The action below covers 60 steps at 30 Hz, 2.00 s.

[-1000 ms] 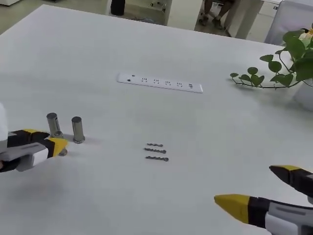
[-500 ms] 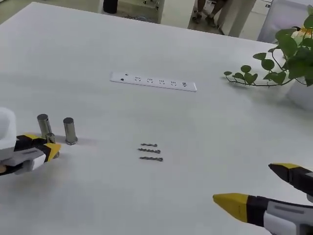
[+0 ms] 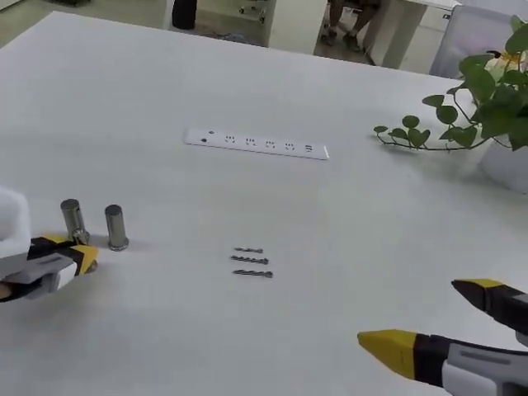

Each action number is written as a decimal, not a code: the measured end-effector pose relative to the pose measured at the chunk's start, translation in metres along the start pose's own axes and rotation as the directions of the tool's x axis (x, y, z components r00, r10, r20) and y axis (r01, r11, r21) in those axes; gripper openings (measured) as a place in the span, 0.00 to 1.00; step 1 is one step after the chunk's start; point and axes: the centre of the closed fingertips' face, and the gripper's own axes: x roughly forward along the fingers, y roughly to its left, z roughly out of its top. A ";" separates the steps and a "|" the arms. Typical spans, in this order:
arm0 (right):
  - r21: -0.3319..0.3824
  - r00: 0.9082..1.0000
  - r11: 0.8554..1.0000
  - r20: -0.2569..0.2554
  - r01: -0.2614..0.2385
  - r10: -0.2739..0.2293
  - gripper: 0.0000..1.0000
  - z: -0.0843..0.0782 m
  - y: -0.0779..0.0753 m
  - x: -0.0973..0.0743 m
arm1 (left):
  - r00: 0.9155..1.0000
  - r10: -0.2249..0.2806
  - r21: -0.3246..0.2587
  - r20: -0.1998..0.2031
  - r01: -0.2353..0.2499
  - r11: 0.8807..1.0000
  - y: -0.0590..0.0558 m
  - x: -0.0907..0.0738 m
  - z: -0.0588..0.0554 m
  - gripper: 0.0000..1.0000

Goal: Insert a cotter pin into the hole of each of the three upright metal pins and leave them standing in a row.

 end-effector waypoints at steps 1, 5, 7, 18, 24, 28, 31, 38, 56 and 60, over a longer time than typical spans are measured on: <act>-0.003 1.000 1.000 0.001 -0.003 0.003 0.90 0.001 0.001 0.000 | 1.000 0.001 0.010 0.001 -0.001 1.000 -0.001 -0.002 0.002 0.05; -0.006 1.000 1.000 0.010 -0.009 0.010 0.90 0.004 0.003 0.001 | 1.000 -0.015 0.022 0.014 0.014 1.000 -0.008 -0.010 0.010 0.05; -0.007 1.000 1.000 0.016 -0.013 0.013 0.90 0.006 0.004 0.001 | 0.999 -0.020 0.032 0.026 0.019 0.999 -0.012 -0.014 0.016 0.05; 0.008 0.998 1.000 0.050 -0.026 0.025 0.89 0.005 0.006 -0.003 | 0.995 -0.046 -0.010 0.089 0.047 0.999 -0.041 -0.035 0.032 0.05; 0.011 0.997 0.999 0.068 -0.039 0.038 0.89 0.004 0.006 -0.005 | 0.991 -0.089 -0.043 0.101 0.094 0.995 -0.063 -0.039 0.028 0.05; 0.010 0.997 0.999 0.068 -0.042 0.041 0.89 0.003 0.005 -0.005 | 0.992 -0.104 -0.008 0.077 0.104 0.994 -0.077 -0.037 0.018 0.05; 0.012 0.996 0.999 0.079 -0.047 0.046 0.89 0.004 0.007 -0.006 | 0.990 -0.120 -0.013 0.069 0.121 0.993 -0.088 -0.036 0.013 0.05; 0.016 0.996 0.998 0.079 -0.054 0.052 0.89 0.002 0.008 -0.005 | 0.987 -0.149 0.009 0.052 0.149 0.989 -0.105 -0.034 0.006 0.05; 0.028 0.995 0.997 0.075 -0.066 0.063 0.89 -0.002 0.010 -0.004 | 0.983 -0.181 0.113 0.001 0.180 0.977 -0.123 -0.022 -0.016 0.05; 0.031 0.995 0.997 0.076 -0.067 0.064 0.89 -0.002 0.009 -0.004 | 0.984 -0.180 0.131 -0.006 0.179 0.975 -0.124 -0.022 -0.018 0.05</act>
